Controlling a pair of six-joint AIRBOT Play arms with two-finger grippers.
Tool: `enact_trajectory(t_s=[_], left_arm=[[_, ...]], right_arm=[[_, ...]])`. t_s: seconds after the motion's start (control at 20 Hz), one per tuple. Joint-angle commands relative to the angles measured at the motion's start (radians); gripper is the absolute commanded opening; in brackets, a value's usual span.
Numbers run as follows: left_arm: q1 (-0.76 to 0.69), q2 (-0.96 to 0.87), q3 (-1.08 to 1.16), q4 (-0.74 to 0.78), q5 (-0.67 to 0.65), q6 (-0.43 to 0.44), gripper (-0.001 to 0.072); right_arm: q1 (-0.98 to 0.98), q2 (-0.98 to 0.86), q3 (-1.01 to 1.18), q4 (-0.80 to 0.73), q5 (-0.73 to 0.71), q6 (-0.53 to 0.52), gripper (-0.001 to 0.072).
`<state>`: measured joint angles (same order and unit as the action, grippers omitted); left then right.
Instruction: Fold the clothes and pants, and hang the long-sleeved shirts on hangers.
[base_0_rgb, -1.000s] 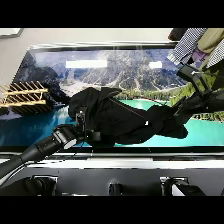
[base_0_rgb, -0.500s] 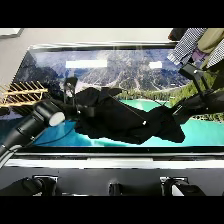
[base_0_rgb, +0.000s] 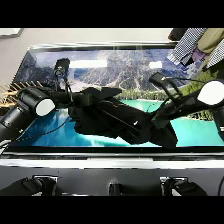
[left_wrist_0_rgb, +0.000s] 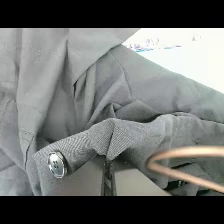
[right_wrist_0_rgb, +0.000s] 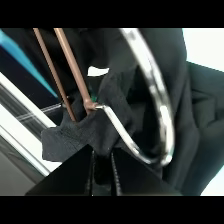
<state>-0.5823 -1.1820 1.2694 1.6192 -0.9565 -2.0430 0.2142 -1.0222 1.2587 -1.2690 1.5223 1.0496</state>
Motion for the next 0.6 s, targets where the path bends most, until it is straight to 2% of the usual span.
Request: enact_trajectory(t_s=[0.0,0.15,0.5,0.55], left_arm=[[0.001,-0.001,0.01,-0.005,-0.001,0.006,0.0018],[0.001,0.0,0.034,-0.004,-0.001,0.006,0.0018],[-0.008,0.003,0.096,-0.026,-0.001,0.007,0.0019],[-0.019,0.003,0.115,-0.026,-0.002,0.032,0.0019]], right_arm=[[0.06,-0.014,0.0,-0.024,0.002,0.056,0.0027],[0.063,-0.054,0.0,-0.037,0.006,0.07,0.0027],[0.065,-0.194,0.0,0.066,-0.052,0.069,0.0027],[0.066,-0.212,0.0,0.069,-0.072,0.069,0.0027]])
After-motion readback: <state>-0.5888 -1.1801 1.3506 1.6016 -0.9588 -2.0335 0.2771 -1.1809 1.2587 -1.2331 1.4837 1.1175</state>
